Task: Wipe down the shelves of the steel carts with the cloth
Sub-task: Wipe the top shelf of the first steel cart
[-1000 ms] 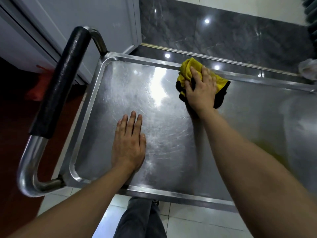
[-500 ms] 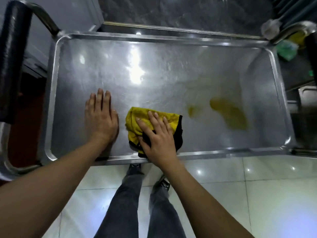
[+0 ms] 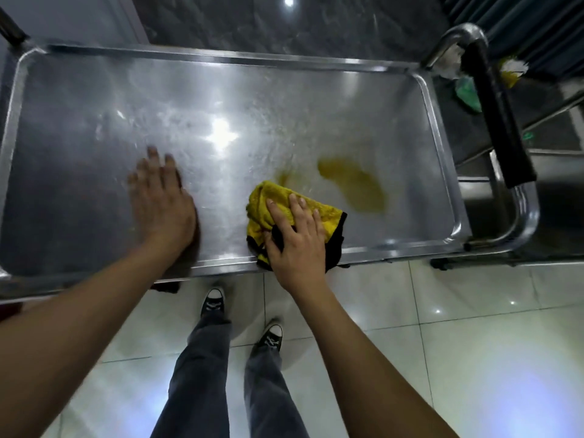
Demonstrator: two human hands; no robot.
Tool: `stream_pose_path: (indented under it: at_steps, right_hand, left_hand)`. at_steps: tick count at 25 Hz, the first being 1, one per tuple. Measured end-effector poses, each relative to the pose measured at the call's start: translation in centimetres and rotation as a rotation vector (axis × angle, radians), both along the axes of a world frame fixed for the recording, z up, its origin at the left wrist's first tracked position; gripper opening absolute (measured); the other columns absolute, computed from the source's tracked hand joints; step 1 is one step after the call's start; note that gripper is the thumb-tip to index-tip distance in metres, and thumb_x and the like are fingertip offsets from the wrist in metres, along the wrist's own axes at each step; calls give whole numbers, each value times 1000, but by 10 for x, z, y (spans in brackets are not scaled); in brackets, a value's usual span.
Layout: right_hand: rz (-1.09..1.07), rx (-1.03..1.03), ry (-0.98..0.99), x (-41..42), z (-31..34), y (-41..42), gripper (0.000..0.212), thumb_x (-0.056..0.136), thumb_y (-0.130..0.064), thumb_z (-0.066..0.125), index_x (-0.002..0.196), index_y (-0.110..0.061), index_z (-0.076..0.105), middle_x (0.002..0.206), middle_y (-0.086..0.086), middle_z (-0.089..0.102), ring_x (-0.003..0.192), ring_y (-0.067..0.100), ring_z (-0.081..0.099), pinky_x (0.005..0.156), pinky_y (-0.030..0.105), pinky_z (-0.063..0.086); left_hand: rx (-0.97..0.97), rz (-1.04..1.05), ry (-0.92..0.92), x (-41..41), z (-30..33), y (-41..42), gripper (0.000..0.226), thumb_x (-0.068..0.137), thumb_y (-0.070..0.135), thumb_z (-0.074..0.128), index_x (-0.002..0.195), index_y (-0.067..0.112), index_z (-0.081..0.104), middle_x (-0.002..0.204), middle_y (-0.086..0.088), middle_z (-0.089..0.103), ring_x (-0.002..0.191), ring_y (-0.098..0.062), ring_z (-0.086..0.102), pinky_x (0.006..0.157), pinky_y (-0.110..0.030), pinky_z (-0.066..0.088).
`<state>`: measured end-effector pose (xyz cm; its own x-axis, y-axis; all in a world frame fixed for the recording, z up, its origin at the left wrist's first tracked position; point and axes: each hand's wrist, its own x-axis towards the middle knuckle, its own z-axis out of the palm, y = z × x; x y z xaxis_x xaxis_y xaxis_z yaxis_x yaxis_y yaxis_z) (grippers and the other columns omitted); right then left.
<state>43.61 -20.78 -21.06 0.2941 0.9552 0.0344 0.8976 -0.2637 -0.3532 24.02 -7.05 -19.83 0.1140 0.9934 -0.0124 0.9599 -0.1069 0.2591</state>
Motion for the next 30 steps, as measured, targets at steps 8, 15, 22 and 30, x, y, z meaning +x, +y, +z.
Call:
stream_pose_path:
  at_steps: [8, 15, 22, 30]
  right_hand:
    - [-269, 71, -7, 82, 0, -40, 56, 97, -40, 58, 151, -31, 47, 159, 12, 39, 149, 32, 33, 121, 51, 26]
    - [-597, 6, -4, 195, 3, -4, 57, 102, -47, 47, 156, -30, 37, 164, 15, 27, 153, 31, 20, 125, 51, 10]
    - [-144, 74, 32, 114, 0, 117, 54, 96, -57, 55, 145, -33, 55, 159, 12, 39, 151, 28, 29, 125, 44, 11]
    - [157, 140, 3, 42, -16, 53, 52, 96, -54, 56, 145, -36, 53, 159, 5, 40, 150, 23, 33, 124, 48, 18]
  left_hand:
    - [-4, -232, -81, 78, -14, -79, 60, 103, 33, 20, 155, 6, 34, 163, -20, 29, 150, -40, 24, 126, -50, 14]
    - [21, -221, -73, 85, -13, -82, 61, 105, 37, 19, 157, 8, 31, 164, -19, 27, 152, -38, 21, 126, -51, 13]
    - [-7, -154, -158, 89, -14, -85, 63, 104, 39, 20, 157, 4, 27, 163, -18, 28, 152, -31, 22, 127, -47, 15]
    - [-48, -67, -171, 80, -16, -89, 74, 101, 48, 14, 159, 3, 17, 167, -16, 19, 155, -26, 15, 128, -44, 12]
